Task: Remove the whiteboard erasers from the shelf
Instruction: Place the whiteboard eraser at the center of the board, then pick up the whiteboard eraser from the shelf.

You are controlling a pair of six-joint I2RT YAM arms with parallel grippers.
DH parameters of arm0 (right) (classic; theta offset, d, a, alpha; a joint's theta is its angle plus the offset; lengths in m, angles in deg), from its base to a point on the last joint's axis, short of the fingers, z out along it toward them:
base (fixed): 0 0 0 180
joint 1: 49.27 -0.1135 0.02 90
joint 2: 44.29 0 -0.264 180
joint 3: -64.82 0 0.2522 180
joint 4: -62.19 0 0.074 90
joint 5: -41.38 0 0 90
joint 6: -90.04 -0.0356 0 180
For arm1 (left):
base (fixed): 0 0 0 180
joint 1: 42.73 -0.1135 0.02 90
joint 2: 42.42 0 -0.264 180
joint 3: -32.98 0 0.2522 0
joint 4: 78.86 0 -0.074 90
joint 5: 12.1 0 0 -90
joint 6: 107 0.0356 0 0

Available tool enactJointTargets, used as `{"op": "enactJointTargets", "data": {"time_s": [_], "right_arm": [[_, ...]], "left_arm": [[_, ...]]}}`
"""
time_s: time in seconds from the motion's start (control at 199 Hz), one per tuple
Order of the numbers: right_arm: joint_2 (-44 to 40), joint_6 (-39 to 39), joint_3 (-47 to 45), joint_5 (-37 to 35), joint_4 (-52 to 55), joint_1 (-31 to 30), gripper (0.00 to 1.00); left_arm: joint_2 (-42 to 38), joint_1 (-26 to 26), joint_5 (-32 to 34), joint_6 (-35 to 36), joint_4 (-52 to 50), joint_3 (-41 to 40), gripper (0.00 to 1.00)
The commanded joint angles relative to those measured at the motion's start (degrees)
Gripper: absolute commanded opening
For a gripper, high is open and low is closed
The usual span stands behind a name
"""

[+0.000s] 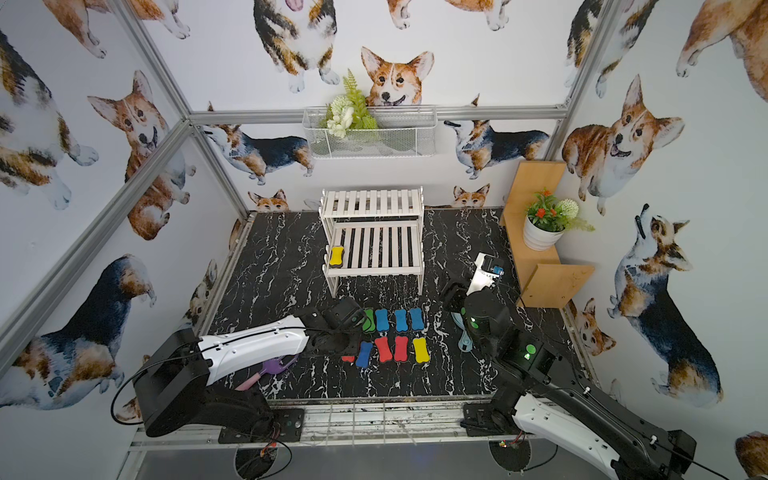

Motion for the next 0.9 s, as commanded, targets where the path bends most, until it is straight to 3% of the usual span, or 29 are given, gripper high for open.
{"op": "enactJointTargets", "data": {"time_s": [0.0,0.126,0.221,0.352,0.543,0.658,0.9], "right_arm": [[0.1,-0.8,0.5,0.0,-0.5,-0.1,0.68],[0.2,-0.8,0.7,0.3,-0.7,0.0,0.68],[0.3,-0.8,0.8,0.4,-0.9,0.0,0.68],[0.8,-0.6,0.9,0.1,-0.9,0.0,0.68],[1.3,-0.9,1.1,-0.1,-1.0,0.0,0.68],[1.5,-1.3,0.9,-0.1,-1.0,0.0,0.68],[1.7,-1.3,1.1,0.0,-0.9,0.0,0.68]], "left_arm": [[-4.0,0.4,1.5,0.5,-3.9,1.7,0.54],[-9.1,-0.3,4.6,3.5,-7.6,6.0,0.57],[-9.0,-5.0,3.7,9.1,-8.9,12.5,0.60],[-5.2,-12.4,-0.2,16.5,-8.9,24.2,0.63],[2.7,-15.4,5.0,21.9,-8.8,38.0,0.65],[6.0,-16.1,8.7,22.9,-6.3,39.3,0.65],[8.2,-16.6,16.1,22.8,3.7,34.0,0.65]]}}
